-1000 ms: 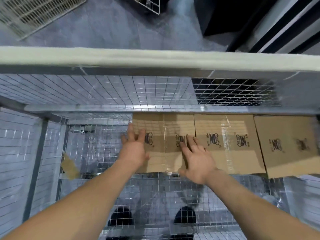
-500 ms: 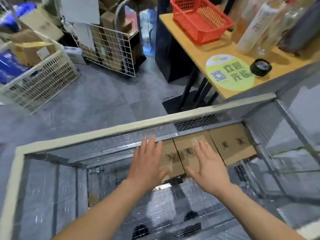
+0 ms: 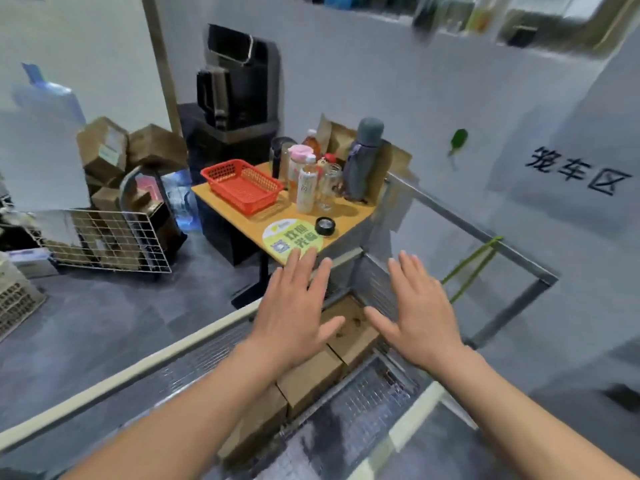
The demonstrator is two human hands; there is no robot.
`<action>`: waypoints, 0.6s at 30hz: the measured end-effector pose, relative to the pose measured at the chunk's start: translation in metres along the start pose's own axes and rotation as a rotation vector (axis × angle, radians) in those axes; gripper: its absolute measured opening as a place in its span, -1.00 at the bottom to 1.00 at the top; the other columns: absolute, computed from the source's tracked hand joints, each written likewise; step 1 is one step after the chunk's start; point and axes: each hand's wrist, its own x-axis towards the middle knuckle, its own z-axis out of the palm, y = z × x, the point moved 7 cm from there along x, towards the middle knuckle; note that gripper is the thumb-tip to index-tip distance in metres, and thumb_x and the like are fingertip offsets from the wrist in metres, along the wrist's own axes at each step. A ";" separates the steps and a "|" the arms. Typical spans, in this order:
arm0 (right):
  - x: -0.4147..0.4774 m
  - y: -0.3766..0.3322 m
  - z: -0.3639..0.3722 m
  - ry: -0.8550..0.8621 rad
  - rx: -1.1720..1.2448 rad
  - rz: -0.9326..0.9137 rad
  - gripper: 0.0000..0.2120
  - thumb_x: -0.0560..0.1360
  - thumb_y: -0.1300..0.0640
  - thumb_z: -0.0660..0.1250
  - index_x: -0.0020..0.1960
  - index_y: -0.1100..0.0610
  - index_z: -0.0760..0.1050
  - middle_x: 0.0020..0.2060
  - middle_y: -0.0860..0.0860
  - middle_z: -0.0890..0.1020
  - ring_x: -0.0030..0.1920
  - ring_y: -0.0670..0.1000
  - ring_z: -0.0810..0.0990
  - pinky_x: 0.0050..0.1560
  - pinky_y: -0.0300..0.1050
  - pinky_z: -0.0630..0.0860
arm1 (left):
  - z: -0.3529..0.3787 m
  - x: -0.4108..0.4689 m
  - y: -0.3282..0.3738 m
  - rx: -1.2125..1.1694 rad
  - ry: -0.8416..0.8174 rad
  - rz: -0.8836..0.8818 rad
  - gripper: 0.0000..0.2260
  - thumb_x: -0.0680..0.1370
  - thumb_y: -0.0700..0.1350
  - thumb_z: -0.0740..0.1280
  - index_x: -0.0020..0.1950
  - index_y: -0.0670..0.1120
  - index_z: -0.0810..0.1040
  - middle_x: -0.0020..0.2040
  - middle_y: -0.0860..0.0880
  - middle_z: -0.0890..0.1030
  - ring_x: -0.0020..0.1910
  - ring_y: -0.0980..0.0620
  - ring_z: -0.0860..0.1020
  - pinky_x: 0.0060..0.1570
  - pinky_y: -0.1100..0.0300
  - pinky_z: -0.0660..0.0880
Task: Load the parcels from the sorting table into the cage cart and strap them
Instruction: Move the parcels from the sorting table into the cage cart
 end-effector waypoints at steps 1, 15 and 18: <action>-0.009 0.010 -0.020 0.031 -0.008 0.013 -0.14 0.47 -0.36 0.09 0.54 0.23 0.26 0.54 0.19 0.27 0.54 0.21 0.23 0.42 0.21 0.31 | -0.011 0.003 0.020 0.003 0.016 0.030 -0.21 0.54 0.30 0.23 0.60 -0.11 0.05 0.61 -0.16 -0.01 0.58 -0.21 -0.06 0.50 -0.16 0.11; -0.198 0.117 -0.258 0.394 -0.182 0.249 -0.15 0.44 -0.33 0.15 0.52 0.24 0.29 0.52 0.20 0.31 0.52 0.21 0.27 0.38 0.21 0.34 | -0.140 -0.018 0.277 -0.006 0.245 0.387 -0.22 0.50 0.34 0.09 0.56 -0.15 0.18 0.56 -0.20 0.19 0.54 -0.25 0.14 0.40 -0.20 0.30; -0.238 0.128 -0.296 0.444 -0.240 0.322 -0.15 0.43 -0.33 0.17 0.52 0.24 0.29 0.52 0.20 0.31 0.52 0.21 0.27 0.38 0.22 0.36 | -0.156 -0.023 0.319 -0.041 0.269 0.476 -0.21 0.49 0.34 0.09 0.55 -0.16 0.20 0.55 -0.21 0.20 0.54 -0.26 0.16 0.38 -0.21 0.33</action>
